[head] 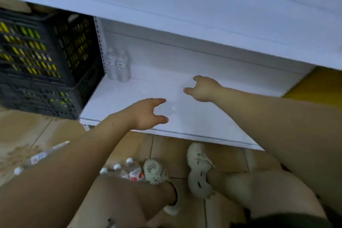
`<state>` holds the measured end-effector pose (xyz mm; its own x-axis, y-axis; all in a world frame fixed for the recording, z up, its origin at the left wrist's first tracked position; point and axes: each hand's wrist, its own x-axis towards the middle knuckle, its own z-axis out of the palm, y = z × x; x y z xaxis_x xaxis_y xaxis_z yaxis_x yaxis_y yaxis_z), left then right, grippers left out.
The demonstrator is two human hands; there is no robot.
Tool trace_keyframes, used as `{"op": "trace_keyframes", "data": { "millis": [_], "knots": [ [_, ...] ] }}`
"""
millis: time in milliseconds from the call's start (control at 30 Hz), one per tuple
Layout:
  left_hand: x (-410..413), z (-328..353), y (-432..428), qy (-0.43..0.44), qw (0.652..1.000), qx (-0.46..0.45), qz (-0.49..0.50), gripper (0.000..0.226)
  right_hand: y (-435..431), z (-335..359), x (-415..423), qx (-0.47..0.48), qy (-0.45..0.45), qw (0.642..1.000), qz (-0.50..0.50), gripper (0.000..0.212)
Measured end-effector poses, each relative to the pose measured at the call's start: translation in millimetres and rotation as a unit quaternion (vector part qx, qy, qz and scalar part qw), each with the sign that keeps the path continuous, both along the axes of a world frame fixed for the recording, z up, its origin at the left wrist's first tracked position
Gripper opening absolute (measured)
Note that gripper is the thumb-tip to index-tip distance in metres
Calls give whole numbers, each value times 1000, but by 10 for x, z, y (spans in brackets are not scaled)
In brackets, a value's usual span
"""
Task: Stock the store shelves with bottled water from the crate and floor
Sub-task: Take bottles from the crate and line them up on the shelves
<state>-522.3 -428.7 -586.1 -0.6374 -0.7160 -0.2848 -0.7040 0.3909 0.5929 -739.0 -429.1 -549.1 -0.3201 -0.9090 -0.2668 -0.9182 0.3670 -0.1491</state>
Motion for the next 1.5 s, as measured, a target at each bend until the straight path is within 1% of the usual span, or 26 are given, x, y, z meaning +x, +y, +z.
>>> {"op": "trace_keyframes", "data": {
  "millis": [100,200,300,467,567,633,767,867,967,1100,1200,1333,1500],
  "knots": [
    [-360,480,350,10,996,-62,-55,69,603,443,-288,-42,32,998,-38,74],
    [-719,922,694,36,989,-112,-93,70,1160,835,-565,-57,59,994,-67,70],
    [-1101,1278,1023,45,976,-148,-152,70,1671,1158,-913,-83,44,987,-128,73],
    [-1781,1715,1602,41,946,-191,-260,70,2555,1523,-1453,-133,62,961,-234,75],
    [-2235,1886,2012,52,922,-196,-329,70,3162,1643,-1745,-139,88,940,-298,73],
    [-2517,1940,2284,61,905,-193,-375,71,3566,1703,-1897,-129,103,925,-341,76],
    [-2947,1912,2765,63,868,-174,-461,72,4310,1741,-2042,-107,124,891,-423,76],
    [-3184,1806,3026,54,839,-159,-518,72,4765,1686,-2069,-94,111,864,-483,76],
    [-3399,1659,3239,53,810,-134,-568,73,5130,1565,-2045,-77,80,837,-536,77],
    [-3598,1430,3582,49,765,-129,-629,74,5519,1308,-1933,-53,87,796,-596,79],
    [-3673,1243,3836,34,732,-124,-669,75,5739,1132,-1808,-34,74,764,-641,79],
    [-3821,938,4069,-11,709,-92,-700,77,5988,911,-1683,-10,49,734,-677,75],
    [-4005,450,4299,-85,702,-22,-707,76,6313,509,-1661,-11,0,707,-707,72]
  ]
}}
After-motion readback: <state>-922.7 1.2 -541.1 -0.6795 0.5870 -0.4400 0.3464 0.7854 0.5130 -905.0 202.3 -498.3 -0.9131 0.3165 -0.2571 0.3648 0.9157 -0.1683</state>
